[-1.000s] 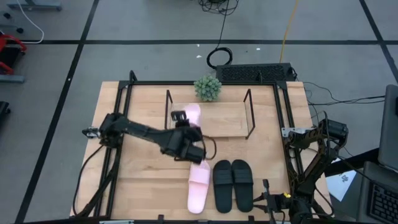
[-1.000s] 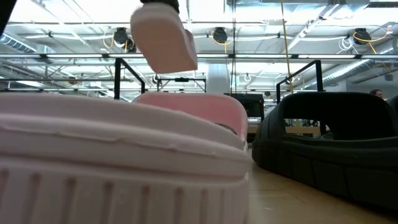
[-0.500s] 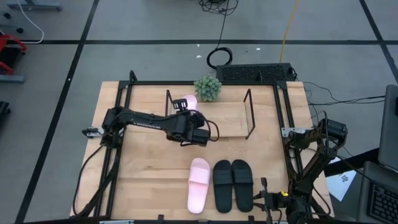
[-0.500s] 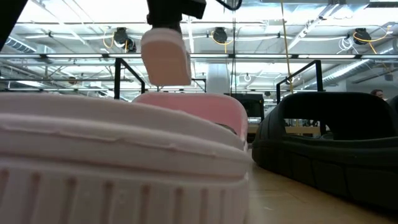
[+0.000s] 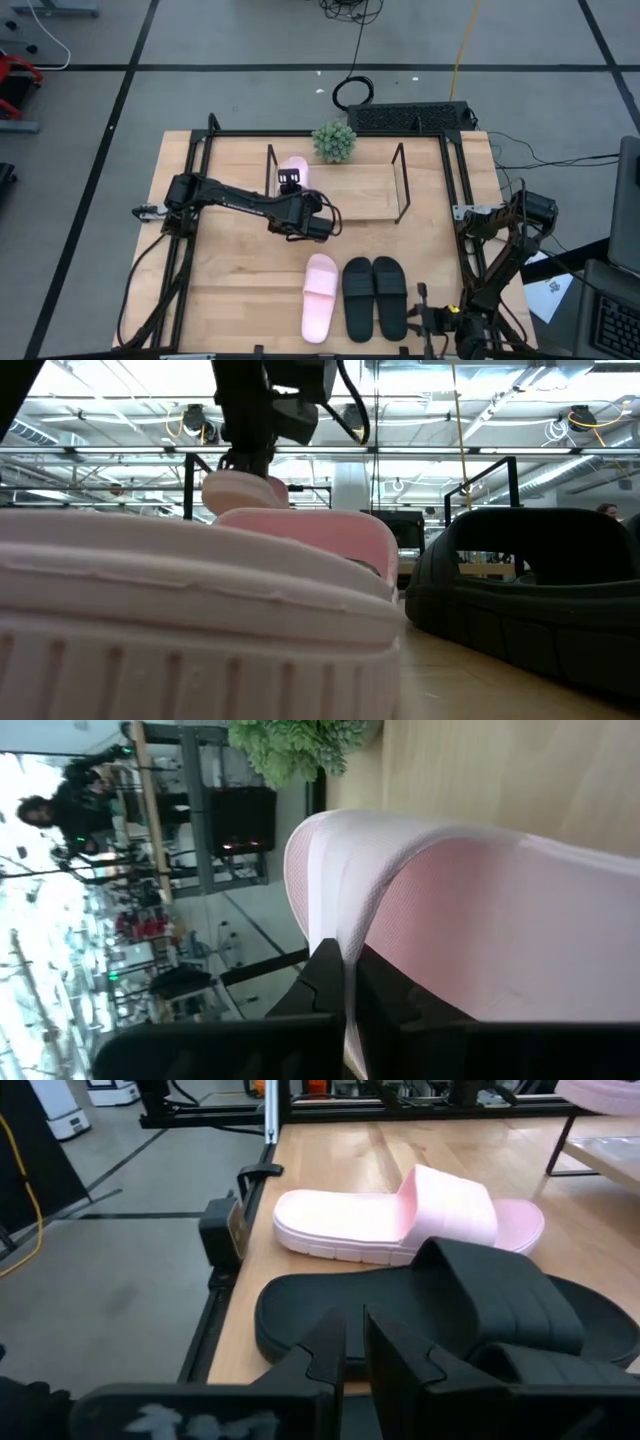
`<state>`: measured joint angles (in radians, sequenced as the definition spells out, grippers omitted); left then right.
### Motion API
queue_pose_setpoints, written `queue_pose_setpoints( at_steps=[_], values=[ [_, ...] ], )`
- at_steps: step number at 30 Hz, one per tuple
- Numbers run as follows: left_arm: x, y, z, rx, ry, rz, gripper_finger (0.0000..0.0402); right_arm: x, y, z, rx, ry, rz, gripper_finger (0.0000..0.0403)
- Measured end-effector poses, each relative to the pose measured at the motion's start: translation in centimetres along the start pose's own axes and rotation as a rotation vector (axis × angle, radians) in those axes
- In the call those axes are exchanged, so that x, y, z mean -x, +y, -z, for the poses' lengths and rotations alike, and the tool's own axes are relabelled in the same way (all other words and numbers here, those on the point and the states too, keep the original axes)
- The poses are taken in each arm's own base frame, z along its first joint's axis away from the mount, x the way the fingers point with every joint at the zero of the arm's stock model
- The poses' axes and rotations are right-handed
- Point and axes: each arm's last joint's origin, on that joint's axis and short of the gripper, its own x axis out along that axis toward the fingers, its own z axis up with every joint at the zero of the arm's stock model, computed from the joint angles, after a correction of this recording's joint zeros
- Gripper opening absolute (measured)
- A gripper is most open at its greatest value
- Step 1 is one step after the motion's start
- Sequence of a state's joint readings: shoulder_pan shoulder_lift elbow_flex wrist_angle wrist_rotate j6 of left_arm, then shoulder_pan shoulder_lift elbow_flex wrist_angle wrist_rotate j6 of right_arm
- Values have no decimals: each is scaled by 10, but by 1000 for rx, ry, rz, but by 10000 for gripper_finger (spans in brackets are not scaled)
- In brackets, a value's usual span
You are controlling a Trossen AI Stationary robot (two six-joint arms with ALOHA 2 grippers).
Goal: Pick and place slides into the shelf
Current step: Put the left pink slipper on the shelf
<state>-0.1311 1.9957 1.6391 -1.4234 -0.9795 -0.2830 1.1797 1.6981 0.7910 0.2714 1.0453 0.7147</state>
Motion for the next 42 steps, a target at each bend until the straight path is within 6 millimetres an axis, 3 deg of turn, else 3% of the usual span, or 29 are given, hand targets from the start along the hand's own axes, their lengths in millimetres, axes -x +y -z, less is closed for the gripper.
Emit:
queue_pose_setpoints(
  at_steps=[17, 34, 42],
  values=[
    [-36, -12, -2, -40, 5, -6, 0, -2, -1, -1, -9, -1, 9, 29],
    [-57, -32, 13, -78, 55, -2, 0, -9, -5, -3, -11, -1, 32, 29],
    [-63, -31, 15, -58, 79, 10, 33, -9, -5, -4, -19, -3, 32, 29]
  ],
)
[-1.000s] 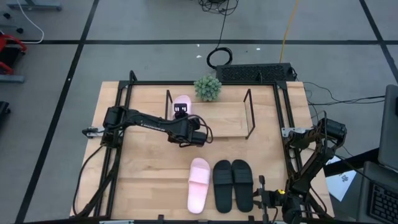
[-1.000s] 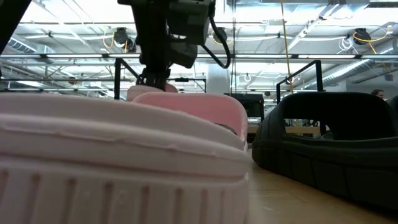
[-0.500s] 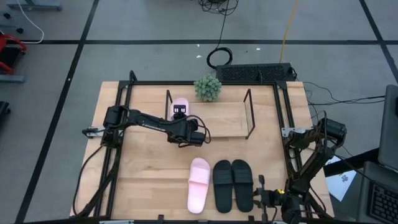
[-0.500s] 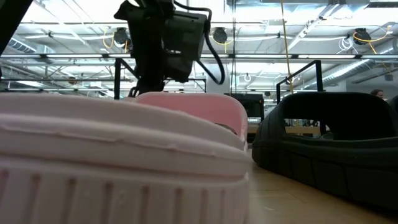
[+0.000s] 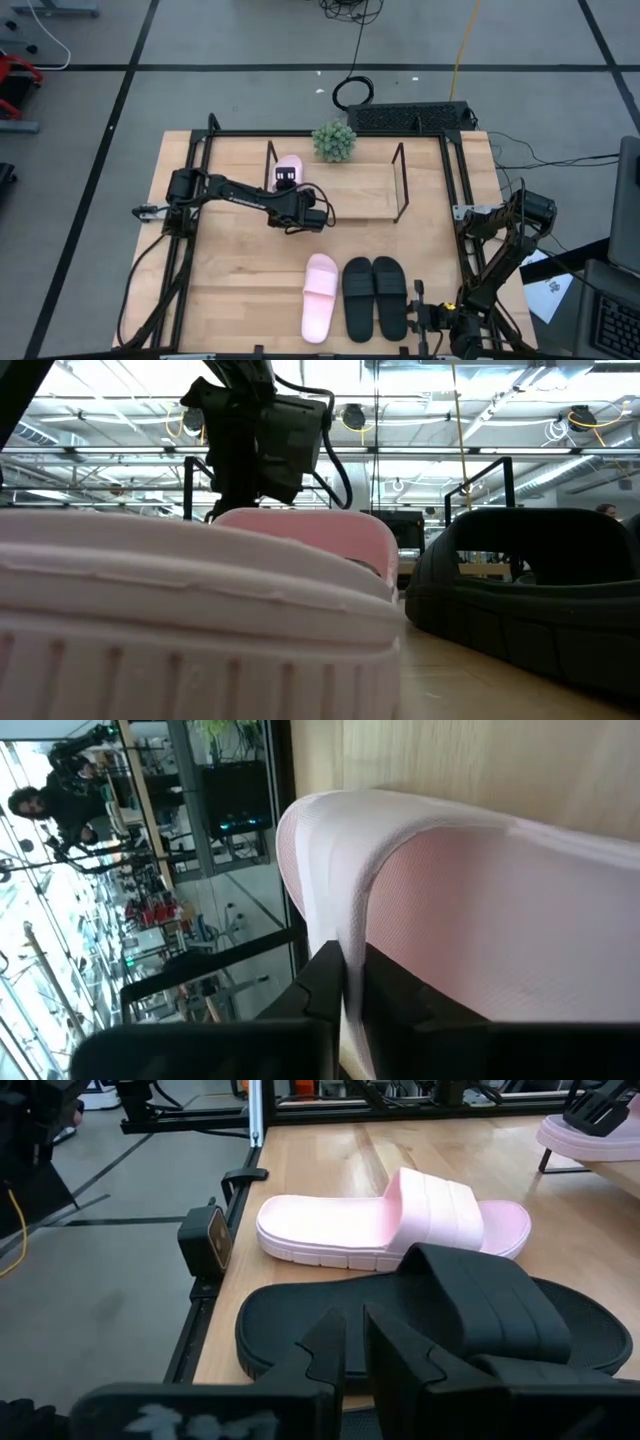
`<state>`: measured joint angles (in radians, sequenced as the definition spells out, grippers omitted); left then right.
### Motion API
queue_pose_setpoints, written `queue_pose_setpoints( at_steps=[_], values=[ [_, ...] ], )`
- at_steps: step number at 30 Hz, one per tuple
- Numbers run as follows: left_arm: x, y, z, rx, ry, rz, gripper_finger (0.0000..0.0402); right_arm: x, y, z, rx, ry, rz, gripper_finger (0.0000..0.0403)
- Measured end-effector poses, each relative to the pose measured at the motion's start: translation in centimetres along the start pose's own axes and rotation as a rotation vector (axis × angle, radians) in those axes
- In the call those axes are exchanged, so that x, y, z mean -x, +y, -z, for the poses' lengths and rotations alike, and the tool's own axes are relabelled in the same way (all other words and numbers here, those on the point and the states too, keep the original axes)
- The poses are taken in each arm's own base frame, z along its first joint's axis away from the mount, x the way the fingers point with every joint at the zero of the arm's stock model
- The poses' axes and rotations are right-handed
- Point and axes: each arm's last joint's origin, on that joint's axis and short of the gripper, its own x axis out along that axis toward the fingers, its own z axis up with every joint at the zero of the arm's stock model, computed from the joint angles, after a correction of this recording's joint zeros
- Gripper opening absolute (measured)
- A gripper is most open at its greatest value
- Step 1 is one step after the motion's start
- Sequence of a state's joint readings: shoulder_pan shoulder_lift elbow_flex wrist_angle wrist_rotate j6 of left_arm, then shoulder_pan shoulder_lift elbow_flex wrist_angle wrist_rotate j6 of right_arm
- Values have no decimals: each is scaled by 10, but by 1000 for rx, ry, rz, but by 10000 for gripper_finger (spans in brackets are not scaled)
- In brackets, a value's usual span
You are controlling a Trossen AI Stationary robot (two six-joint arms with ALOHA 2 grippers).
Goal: Pick and place slides into the shelf
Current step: Put the left pink slipper on the shelf
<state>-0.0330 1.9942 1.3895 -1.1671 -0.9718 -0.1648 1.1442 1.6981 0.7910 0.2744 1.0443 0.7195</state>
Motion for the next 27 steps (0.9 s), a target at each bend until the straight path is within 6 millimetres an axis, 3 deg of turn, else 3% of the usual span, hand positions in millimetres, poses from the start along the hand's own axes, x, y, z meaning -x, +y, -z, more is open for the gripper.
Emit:
queue_pose_setpoints(
  at_steps=[27],
  values=[
    [12, 13, -2, -3, 21, 14, 126, 0, 0, 0, 5, 0, -1, 29]
  ],
)
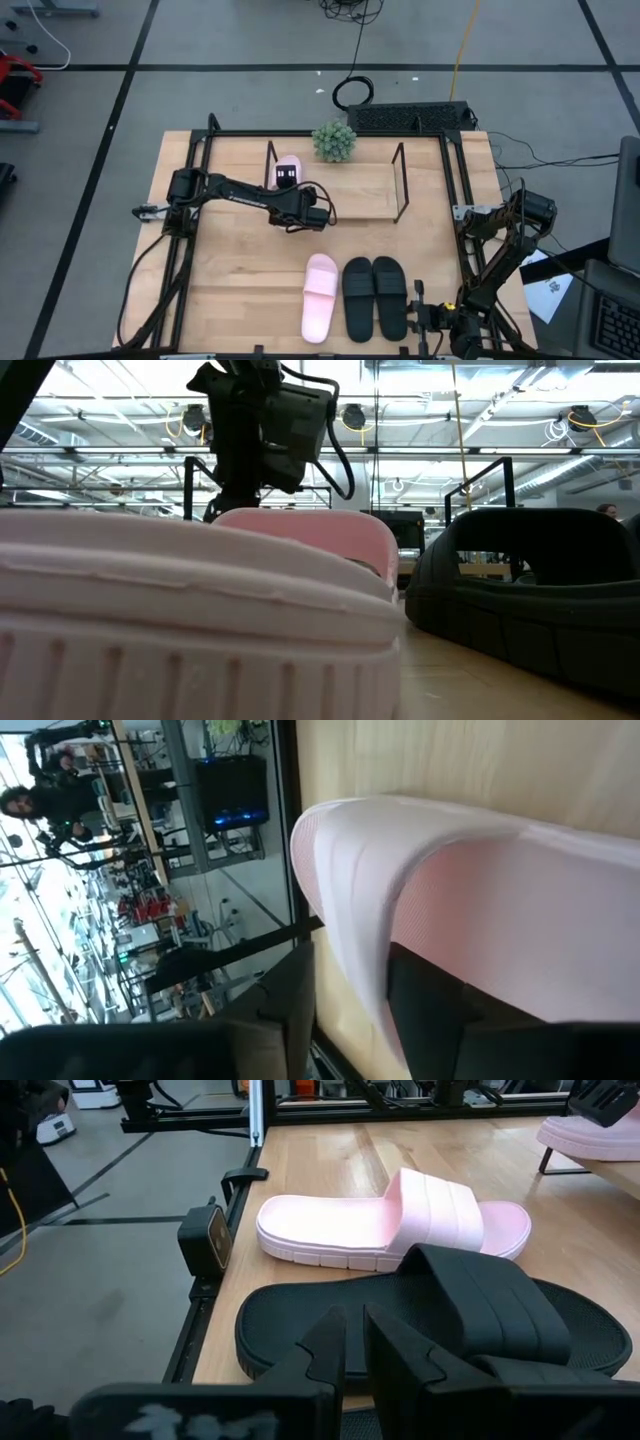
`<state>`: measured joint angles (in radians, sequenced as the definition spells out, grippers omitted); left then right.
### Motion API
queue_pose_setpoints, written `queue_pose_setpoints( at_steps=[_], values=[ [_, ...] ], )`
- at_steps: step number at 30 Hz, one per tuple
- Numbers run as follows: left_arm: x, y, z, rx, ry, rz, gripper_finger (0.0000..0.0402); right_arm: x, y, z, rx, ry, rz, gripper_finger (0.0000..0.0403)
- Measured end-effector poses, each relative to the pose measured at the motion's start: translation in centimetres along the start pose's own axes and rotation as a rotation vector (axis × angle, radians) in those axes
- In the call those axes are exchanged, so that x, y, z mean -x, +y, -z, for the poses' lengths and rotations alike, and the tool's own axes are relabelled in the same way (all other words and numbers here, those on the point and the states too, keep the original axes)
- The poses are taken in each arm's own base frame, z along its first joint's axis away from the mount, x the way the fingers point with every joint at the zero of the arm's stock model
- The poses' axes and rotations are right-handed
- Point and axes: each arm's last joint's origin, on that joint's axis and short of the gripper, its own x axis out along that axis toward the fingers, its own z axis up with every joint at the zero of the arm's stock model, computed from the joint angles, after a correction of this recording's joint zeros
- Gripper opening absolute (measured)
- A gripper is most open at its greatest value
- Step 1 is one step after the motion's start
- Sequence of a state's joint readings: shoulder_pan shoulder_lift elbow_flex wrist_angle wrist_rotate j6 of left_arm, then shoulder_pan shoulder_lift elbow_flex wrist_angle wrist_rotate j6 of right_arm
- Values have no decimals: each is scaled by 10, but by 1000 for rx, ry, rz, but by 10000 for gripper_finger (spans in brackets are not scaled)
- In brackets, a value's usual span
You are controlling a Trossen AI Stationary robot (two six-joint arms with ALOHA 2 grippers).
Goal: Pick and place slides into the shelf
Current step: Put the left pink slipper on the shelf, then put the pink slipper on the shelf
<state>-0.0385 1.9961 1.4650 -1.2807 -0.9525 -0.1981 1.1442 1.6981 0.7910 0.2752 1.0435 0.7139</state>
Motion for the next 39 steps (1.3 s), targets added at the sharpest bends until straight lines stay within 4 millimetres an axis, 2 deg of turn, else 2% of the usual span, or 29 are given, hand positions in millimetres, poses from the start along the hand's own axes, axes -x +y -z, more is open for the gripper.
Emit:
queue_pose_setpoints(
  at_steps=[12, 31, 39],
  values=[
    [11, -5, 5, -23, -4, -31, 127, 0, 0, 0, 0, 0, -1, 29],
    [8, -2, 4, -6, -16, -84, 127, 0, 0, 0, 7, -1, -2, 29],
    [7, -1, -3, 7, -50, -76, 127, 0, 0, 0, 7, -2, -1, 29]
  ],
)
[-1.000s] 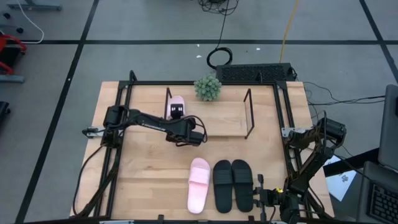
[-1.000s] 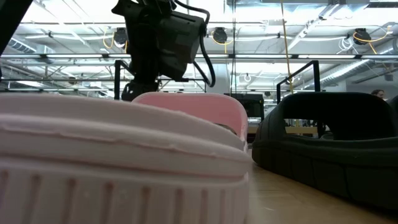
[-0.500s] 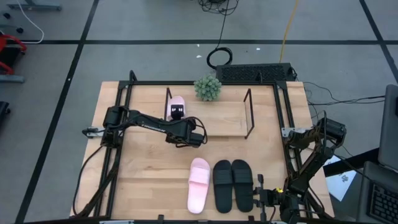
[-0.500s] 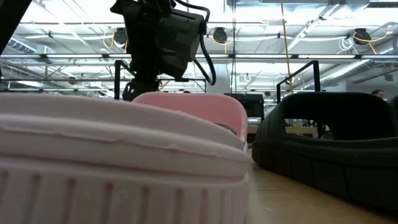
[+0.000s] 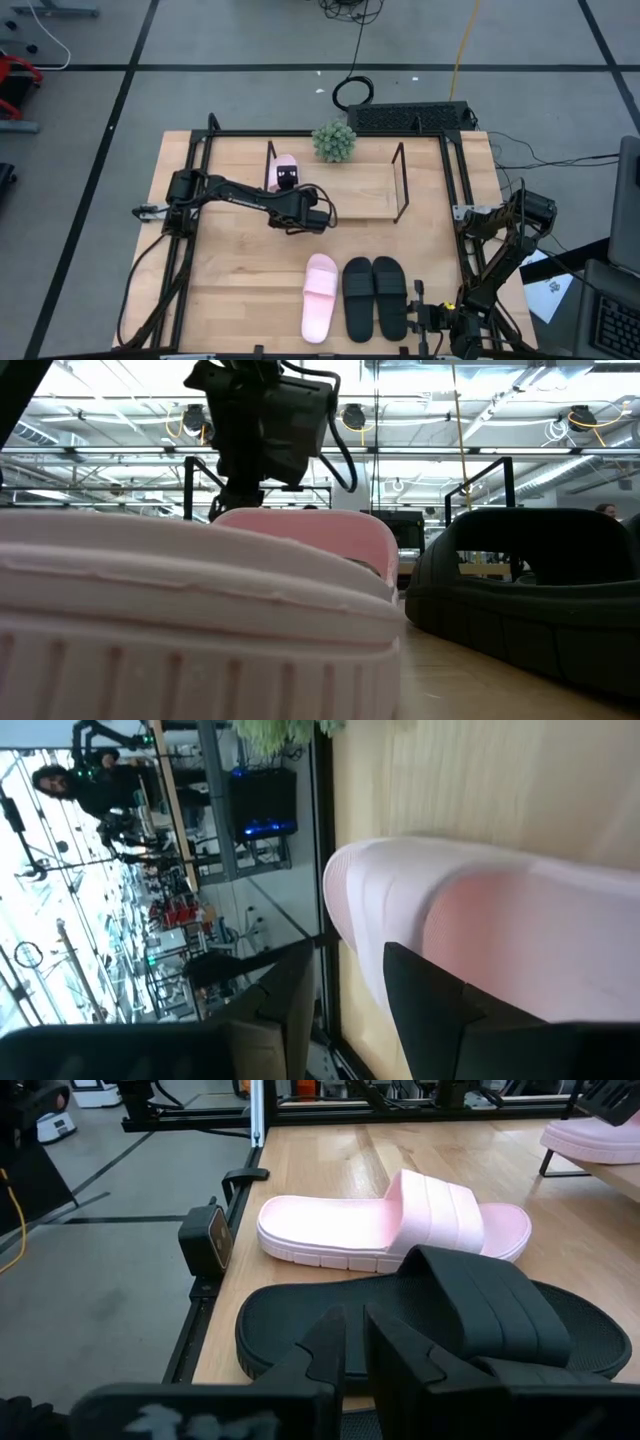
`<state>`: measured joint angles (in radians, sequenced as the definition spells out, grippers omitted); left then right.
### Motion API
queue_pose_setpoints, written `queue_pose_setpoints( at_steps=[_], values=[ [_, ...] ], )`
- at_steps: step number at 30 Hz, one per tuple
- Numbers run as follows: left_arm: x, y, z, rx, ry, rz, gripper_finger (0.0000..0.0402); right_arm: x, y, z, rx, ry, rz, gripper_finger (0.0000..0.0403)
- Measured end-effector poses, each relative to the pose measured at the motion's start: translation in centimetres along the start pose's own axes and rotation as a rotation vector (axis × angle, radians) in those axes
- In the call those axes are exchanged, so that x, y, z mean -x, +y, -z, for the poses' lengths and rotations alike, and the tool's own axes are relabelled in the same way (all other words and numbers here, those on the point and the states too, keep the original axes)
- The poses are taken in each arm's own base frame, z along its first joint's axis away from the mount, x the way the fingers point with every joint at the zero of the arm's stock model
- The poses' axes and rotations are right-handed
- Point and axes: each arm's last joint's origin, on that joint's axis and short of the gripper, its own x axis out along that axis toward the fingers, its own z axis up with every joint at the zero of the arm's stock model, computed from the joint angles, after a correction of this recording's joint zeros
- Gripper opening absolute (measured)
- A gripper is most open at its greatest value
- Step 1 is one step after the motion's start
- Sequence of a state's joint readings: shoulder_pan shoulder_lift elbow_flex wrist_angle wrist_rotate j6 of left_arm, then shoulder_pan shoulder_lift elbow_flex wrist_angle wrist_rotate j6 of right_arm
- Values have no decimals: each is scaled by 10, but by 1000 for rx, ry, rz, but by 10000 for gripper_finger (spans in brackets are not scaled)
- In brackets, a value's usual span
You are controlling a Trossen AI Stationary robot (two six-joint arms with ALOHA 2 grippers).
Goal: Pick and place slides into the shelf
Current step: Put the pink slipper on the shelf
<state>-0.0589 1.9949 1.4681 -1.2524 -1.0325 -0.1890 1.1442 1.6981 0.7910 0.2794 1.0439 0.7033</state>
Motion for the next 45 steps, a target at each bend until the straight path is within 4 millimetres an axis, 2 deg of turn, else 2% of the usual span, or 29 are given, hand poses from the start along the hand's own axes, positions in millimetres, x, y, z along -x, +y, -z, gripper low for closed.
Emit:
queue_pose_setpoints(
  at_steps=[16, 19, 24, 26, 31, 36, 45],
  values=[
    [-15, 9, 0, 25, 41, -6, 123, 0, 0, 0, 0, 0, 0, 29],
    [-15, 9, 0, 22, 41, 1, 95, 0, 0, 0, 7, 0, 0, 29],
    [-15, 6, -1, 1, 46, 69, 18, 0, 0, 0, 8, 0, 0, 29],
    [-14, 7, -1, 5, 43, 64, 6, 0, 0, 0, 8, 0, 0, 29],
    [-14, 7, -1, 16, 38, 43, 18, 0, 0, 0, 8, 0, 0, 29],
    [-10, 5, -1, 9, 26, 36, 3, 0, 0, 0, 8, 0, 1, 29],
    [13, -7, -1, -27, -45, -7, 2, 0, 0, 0, 8, -1, 2, 29]
  ],
)
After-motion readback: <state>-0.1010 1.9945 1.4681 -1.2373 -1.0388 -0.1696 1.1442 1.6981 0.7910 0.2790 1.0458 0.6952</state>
